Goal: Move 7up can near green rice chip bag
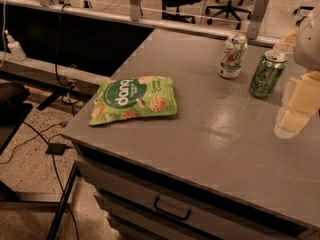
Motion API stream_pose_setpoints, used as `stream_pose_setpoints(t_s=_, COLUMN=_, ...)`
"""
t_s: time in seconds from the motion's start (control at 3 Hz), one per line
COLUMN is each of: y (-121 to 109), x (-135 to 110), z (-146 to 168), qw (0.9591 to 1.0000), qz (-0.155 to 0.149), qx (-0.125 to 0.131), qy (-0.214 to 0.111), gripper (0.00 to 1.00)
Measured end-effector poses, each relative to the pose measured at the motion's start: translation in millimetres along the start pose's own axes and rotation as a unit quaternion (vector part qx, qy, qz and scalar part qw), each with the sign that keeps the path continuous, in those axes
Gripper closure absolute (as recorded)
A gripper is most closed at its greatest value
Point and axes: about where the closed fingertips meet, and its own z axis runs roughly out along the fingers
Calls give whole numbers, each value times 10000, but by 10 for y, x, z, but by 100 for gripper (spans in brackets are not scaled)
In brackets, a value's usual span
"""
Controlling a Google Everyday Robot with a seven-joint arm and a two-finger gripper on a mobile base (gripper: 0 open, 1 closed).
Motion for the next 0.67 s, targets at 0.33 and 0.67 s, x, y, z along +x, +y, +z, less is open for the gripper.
stream_pose_setpoints(t_s=0.33, y=0, x=0, z=0, qw=10000, qz=0, qx=1, qy=0, gripper=0)
stream_pose_setpoints(t_s=0.67, y=-184, x=-24, z=5, qw=9998, qz=125, qx=43, qy=-149, gripper=0)
